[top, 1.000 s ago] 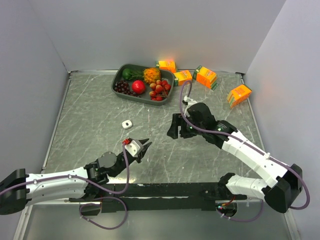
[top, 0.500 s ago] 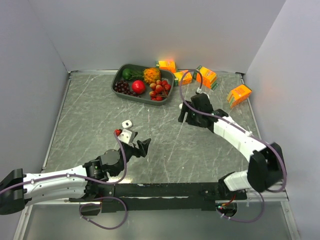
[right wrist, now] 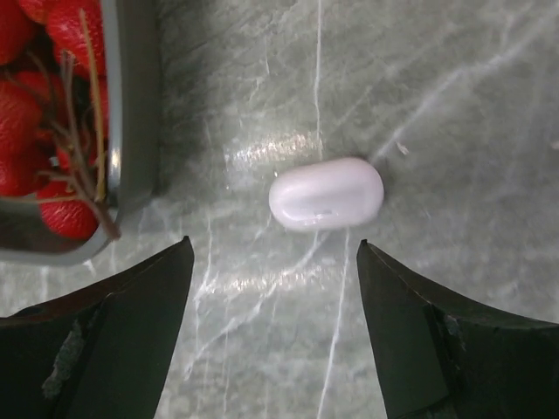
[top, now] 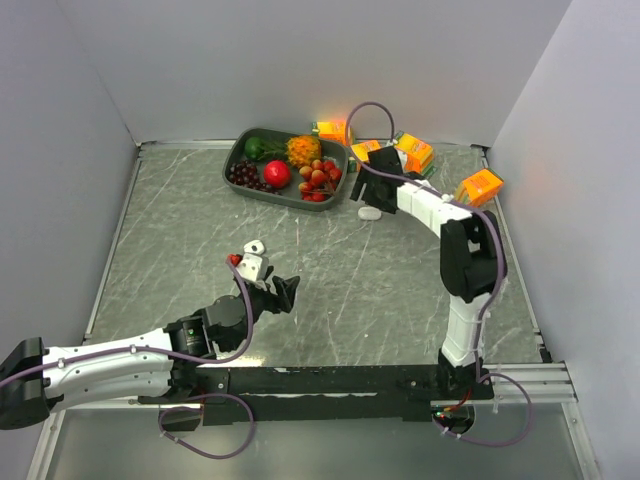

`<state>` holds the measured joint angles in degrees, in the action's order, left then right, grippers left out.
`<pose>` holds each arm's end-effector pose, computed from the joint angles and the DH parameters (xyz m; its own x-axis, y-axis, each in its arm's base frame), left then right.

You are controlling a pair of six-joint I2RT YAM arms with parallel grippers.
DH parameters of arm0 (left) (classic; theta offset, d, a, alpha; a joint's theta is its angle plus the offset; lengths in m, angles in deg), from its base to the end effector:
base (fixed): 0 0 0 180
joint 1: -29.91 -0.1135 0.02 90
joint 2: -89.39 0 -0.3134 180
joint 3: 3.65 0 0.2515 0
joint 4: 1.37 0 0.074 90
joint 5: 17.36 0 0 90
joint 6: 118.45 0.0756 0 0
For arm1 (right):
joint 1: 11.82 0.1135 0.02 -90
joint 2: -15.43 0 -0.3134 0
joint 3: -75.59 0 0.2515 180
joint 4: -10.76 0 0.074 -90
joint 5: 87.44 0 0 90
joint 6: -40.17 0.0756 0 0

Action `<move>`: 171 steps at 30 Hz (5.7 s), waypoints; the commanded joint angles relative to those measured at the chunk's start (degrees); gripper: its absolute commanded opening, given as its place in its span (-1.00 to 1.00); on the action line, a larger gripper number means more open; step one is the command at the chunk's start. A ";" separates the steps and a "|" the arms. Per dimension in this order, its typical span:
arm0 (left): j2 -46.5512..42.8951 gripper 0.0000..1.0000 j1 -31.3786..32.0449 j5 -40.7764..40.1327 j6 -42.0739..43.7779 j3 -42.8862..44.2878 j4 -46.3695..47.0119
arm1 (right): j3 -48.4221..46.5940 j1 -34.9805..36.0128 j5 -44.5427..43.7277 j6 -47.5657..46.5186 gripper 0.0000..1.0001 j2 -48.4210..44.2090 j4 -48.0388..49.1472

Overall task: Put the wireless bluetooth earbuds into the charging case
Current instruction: Pick up the charging case at the center of the board.

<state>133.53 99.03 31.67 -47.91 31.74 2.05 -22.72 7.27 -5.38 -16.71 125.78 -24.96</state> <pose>0.1084 -0.1451 0.2813 -0.1887 -0.2110 -0.9591 0.4348 0.8578 -0.2743 0.4523 0.1455 0.2447 -0.7150 0.3252 -0.6189 0.1845 0.9416 0.2817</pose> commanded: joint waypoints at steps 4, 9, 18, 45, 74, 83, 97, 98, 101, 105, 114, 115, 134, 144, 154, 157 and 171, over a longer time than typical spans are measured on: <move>-0.63 0.47 -0.22 -0.69 0.04 3.11 -1.83 | -8.66 -0.11 -3.04 -7.71 0.83 7.69 -4.90; 0.06 0.47 -0.39 0.10 -0.31 2.50 -1.04 | -7.07 -0.55 -2.60 -9.65 0.86 8.12 -3.30; 1.39 0.46 -0.39 0.54 -0.58 3.38 -1.83 | -10.68 -0.55 -2.17 -12.21 0.81 13.14 -5.69; -5.90 0.38 -0.39 0.37 -2.25 3.46 -5.87 | 16.38 13.85 11.17 -14.03 -0.17 -16.29 -0.68; -19.27 0.37 -0.39 1.51 -5.50 3.90 -21.87 | 30.63 26.61 14.54 -40.95 0.55 -17.00 10.49; -20.32 0.61 -0.31 1.95 -6.11 3.90 -21.52 | 30.46 26.61 9.62 -35.33 0.99 -22.71 9.08; 6.63 0.14 -5.91 7.02 -13.48 12.14 -21.95 | 28.00 26.52 -5.68 -10.02 0.82 -45.74 -7.60; 9.27 0.01 -10.80 9.57 -16.89 13.04 -22.74 | 28.52 26.52 -5.24 -9.31 0.79 -47.49 -8.14; 17.36 -0.46 -20.48 20.99 -20.96 13.49 -20.57 | 30.36 26.70 -2.78 -8.08 0.67 -51.61 -8.76; 26.04 -0.97 -24.82 29.97 -18.43 16.28 -17.03 | 33.00 26.70 -1.02 -7.46 0.57 -56.81 -7.88; 43.57 -0.97 -25.00 40.44 -10.51 29.04 -20.64 | 32.74 26.79 0.48 -9.74 0.57 -59.28 -9.99; 44.36 -0.97 -25.00 41.40 -10.51 29.74 -21.42 | 32.92 26.79 0.39 -9.92 0.57 -59.89 -9.91; 55.96 -0.97 -17.62 44.04 -12.44 33.52 -19.15 | 33.18 26.79 0.48 -10.27 0.59 -61.13 -10.26; 55.54 -0.61 -16.56 41.16 -14.20 36.52 -18.86 | 32.39 26.79 -0.58 -10.27 0.62 -61.21 -11.31; 35.42 0.93 -16.48 29.90 -6.21 28.52 -21.36 | 33.00 26.70 -1.90 -11.85 0.68 -62.62 -10.79; 35.74 0.93 -16.65 34.71 -0.52 24.57 -15.48 | 33.01 26.70 -2.07 -12.12 0.68 -62.36 -10.70; 53.32 0.93 -16.74 43.43 4.52 35.71 -20.89 | 30.46 26.61 -2.25 -11.24 0.69 -64.82 -13.77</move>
<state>184.60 82.24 74.26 -45.44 61.92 -19.44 10.35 33.58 -7.02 -28.01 62.70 -37.87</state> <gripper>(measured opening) 0.963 0.845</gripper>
